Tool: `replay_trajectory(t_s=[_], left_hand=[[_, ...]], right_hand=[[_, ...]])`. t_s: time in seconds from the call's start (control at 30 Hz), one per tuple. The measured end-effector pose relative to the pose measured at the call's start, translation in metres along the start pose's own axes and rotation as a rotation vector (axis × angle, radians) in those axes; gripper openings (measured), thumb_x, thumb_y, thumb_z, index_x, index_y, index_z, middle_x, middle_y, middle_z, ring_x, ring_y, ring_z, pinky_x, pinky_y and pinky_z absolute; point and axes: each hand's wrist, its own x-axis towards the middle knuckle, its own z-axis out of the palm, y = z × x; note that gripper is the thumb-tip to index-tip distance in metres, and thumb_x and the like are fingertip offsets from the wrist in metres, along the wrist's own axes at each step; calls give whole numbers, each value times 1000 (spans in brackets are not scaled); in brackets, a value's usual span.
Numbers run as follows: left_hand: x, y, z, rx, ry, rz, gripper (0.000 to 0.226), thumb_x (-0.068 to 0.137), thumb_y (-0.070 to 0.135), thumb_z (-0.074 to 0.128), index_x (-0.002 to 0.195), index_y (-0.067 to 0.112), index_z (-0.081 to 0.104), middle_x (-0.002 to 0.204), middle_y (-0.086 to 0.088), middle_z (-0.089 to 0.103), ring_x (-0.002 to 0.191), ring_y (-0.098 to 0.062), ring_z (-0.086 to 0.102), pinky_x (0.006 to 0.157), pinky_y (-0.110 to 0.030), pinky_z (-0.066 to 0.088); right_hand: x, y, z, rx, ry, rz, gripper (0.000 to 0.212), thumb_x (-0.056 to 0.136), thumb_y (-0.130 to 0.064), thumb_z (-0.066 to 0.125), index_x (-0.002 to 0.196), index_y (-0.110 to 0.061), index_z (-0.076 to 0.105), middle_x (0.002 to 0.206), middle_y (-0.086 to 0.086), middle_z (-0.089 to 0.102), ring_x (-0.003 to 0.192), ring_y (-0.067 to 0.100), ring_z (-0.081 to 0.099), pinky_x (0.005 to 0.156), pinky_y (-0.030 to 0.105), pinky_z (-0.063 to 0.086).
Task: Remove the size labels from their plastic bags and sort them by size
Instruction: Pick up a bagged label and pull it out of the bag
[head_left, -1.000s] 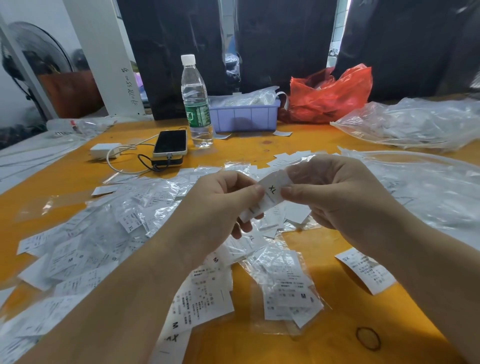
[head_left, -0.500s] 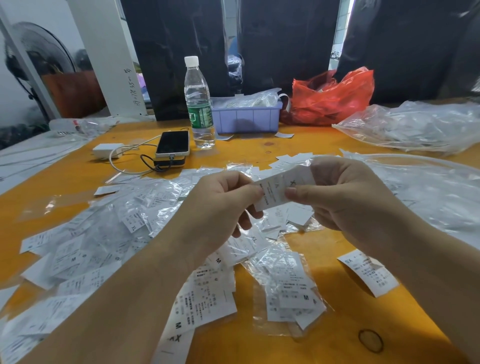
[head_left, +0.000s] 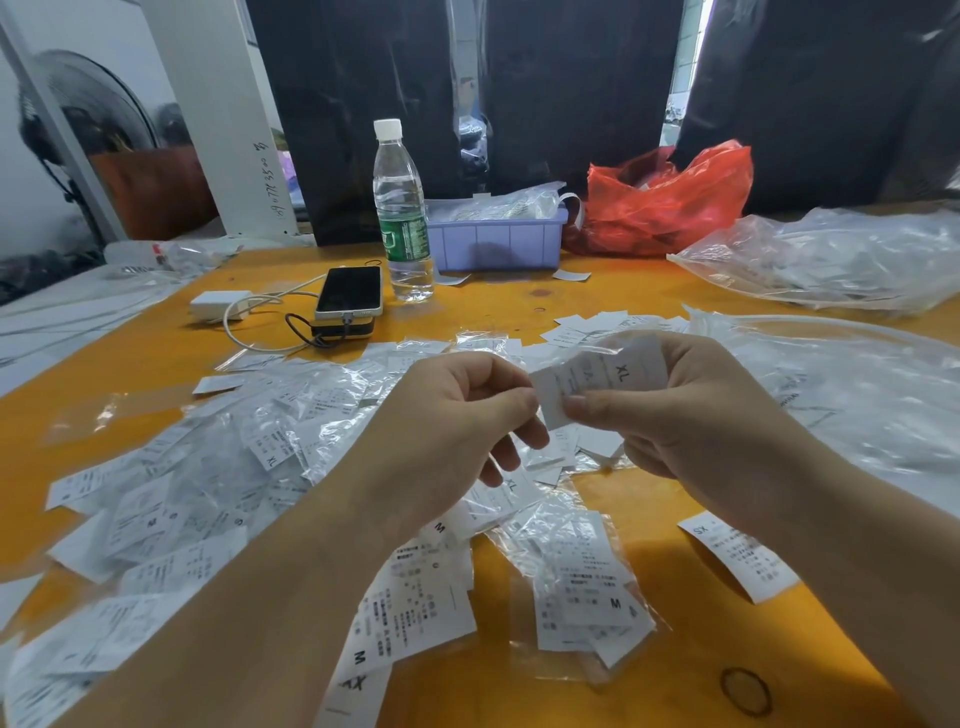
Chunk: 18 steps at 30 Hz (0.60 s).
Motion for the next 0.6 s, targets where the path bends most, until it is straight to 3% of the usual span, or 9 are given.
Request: replay_trajectory(t_s=[0.13,0.3,0.47,0.6], left_hand=[[-2,1,2,8,-24,26,13,93,21,62,88,11,69,66,0,70,54,-9,60,49,-21,50],[-1,4,1,-106,-38,-14,26,100,21,46,94,9,68,70,-2,68,57,-11,59,48,-22,47],[-2,2,2,-8,-45,28,15,95,8,55,90,12,69,68,2,69,57,-8,60,49,-20,48],[-2,1,1,21,-21,56,11,94,16,60,88,11,68,66,2,69,56,-7,60,48,-20,48]], right_hand=[[0,1,3,18,-59,-15,15,79,13,66,93,14,61,48,-8,55,37,0,49,38,7,35],[1,1,-1,13,2,28,27,73,3,73,98,7,64,52,-6,55,38,0,47,36,12,33],[0,1,1,31,-52,1,31,71,2,72,99,10,60,54,-5,57,39,0,50,38,8,36],[-1,0,2,30,-72,28,26,74,1,72,97,7,61,49,-6,55,36,2,47,35,10,35]])
